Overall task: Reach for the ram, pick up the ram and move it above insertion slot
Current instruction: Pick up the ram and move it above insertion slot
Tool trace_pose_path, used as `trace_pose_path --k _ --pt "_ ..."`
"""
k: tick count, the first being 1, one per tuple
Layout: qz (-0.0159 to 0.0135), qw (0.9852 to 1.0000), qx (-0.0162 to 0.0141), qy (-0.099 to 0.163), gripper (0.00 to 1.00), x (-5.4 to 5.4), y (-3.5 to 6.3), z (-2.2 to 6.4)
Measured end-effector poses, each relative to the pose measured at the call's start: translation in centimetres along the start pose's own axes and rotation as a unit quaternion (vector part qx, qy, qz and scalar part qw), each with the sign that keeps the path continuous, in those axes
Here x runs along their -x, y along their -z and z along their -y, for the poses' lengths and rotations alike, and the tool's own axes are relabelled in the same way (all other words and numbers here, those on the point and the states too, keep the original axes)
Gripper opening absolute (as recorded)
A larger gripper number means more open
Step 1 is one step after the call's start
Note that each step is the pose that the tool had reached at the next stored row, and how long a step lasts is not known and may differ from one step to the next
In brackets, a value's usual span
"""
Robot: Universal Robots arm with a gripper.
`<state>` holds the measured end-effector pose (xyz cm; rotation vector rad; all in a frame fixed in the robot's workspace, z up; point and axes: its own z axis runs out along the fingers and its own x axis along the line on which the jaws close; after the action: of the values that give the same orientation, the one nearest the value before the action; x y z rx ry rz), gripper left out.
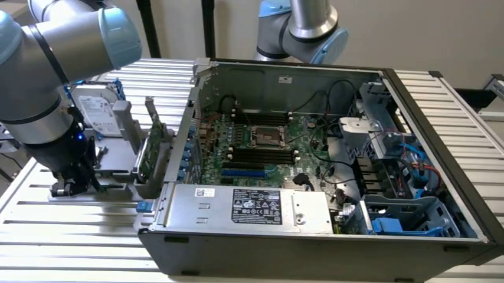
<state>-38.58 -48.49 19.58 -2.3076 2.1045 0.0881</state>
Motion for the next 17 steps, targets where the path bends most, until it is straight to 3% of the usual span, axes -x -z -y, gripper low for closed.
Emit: trace_pose_path --k 10,13,17 --pt "0.0007 0.9999 0.0034 -0.014 0.14 0.0 0.72 0.11" --pt "0.0008 0.9999 0.0034 -0.015 0.14 0.1 1.36 0.13" --pt "0.0008 0.9999 0.0034 -0.016 0.14 0.1 3.0 0.11"
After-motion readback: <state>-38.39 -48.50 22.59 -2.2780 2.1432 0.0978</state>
